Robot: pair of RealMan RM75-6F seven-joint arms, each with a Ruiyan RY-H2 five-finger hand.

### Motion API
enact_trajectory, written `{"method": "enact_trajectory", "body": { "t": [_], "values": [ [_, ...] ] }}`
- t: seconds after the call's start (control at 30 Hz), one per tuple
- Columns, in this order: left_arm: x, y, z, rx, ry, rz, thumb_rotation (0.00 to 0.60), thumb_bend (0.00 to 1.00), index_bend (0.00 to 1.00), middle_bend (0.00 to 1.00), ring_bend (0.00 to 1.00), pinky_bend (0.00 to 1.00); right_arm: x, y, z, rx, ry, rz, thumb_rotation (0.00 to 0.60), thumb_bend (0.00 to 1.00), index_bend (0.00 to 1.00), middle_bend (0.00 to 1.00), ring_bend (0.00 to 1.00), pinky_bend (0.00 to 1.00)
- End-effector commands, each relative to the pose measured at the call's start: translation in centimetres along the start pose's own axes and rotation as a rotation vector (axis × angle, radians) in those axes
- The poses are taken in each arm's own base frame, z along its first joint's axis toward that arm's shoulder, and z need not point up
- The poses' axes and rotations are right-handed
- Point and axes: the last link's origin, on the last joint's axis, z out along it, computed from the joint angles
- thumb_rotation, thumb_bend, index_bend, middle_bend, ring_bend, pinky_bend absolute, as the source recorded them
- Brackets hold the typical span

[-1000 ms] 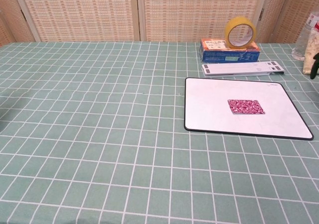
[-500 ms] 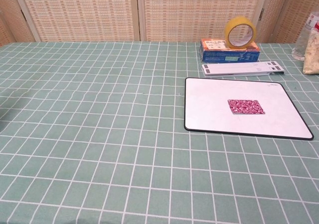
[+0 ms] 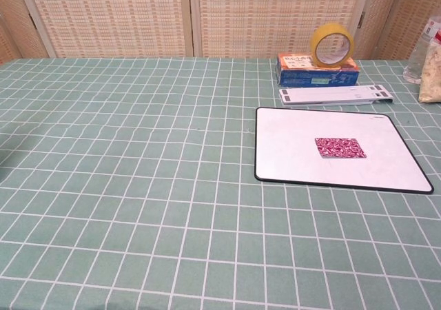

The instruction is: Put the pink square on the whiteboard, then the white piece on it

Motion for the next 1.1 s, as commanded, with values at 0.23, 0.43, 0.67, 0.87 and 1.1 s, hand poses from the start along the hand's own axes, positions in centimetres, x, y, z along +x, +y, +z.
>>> {"method": "enact_trajectory", "body": {
  "t": [0.23,0.43,0.67,0.87,1.1],
  "values": [
    [0.1,0.0,0.0,0.0,0.005,-0.005,0.6,0.23,0.0,0.0,0.0,0.0,-0.3,-0.4,0.3,0.004,-0.007,-0.002,0.6,0.26,0.43,0.0,0.0,0.0],
    [0.1,0.0,0.0,0.0,0.006,-0.005,0.6,0.23,0.0,0.0,0.0,0.0,-0.4,-0.2,0.5,-0.007,-0.011,-0.004,0.6,0.27,0.43,0.0,0.0,0.0],
    [0.0,0.0,0.1,0.002,0.0,-0.007,0.6,0.23,0.0,0.0,0.0,0.0,-0.4,-0.1,0.8,-0.013,-0.019,-0.002,0.6,0.27,0.44,0.0,0.0,0.0],
    [0.0,-0.1,0.2,0.005,0.001,-0.01,0.6,0.23,0.0,0.0,0.0,0.0,-0.6,-0.4,1.1,-0.01,-0.028,-0.008,0.6,0.27,0.44,0.0,0.0,0.0],
    [0.0,0.0,0.2,0.002,0.001,-0.01,0.6,0.23,0.0,0.0,0.0,0.0,-0.9,-0.9,1.3,-0.004,-0.032,-0.016,0.6,0.28,0.44,0.0,0.0,0.0]
  ]
}}
